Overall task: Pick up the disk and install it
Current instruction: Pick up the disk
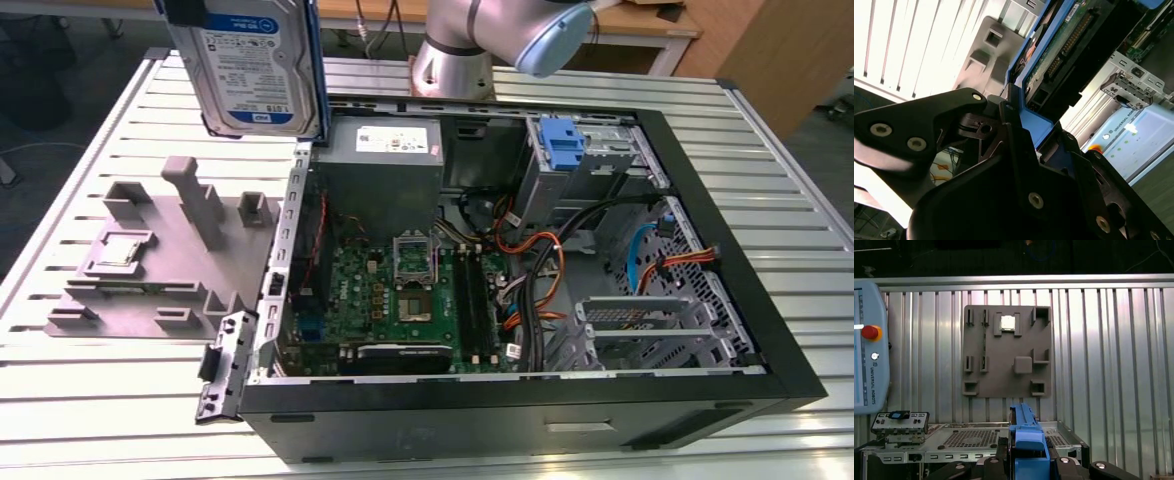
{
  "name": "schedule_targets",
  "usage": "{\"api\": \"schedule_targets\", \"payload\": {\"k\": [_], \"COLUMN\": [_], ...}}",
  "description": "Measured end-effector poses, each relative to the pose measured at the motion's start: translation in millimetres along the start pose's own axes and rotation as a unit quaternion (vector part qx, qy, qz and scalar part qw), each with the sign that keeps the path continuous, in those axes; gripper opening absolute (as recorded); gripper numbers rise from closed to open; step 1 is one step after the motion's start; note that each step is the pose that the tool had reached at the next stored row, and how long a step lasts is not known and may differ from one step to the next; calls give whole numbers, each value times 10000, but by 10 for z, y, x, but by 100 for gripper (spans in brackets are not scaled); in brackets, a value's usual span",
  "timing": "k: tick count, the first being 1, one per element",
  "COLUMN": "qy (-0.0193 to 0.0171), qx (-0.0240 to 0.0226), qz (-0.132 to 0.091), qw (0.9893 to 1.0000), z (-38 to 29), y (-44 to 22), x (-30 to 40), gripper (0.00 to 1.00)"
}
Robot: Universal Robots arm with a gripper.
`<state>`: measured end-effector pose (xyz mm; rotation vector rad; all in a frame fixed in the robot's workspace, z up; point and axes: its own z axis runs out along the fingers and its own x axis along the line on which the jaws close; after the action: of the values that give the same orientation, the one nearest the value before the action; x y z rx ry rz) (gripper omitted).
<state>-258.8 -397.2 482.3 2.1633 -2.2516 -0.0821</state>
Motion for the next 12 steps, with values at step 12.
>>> {"api": "schedule_targets", "payload": {"k": [12], "qy": [0], "qx": [0], "qz": [0], "qw": [10000], "z": [-4], "y": [-87], "x": [-3], "gripper": [36]}}
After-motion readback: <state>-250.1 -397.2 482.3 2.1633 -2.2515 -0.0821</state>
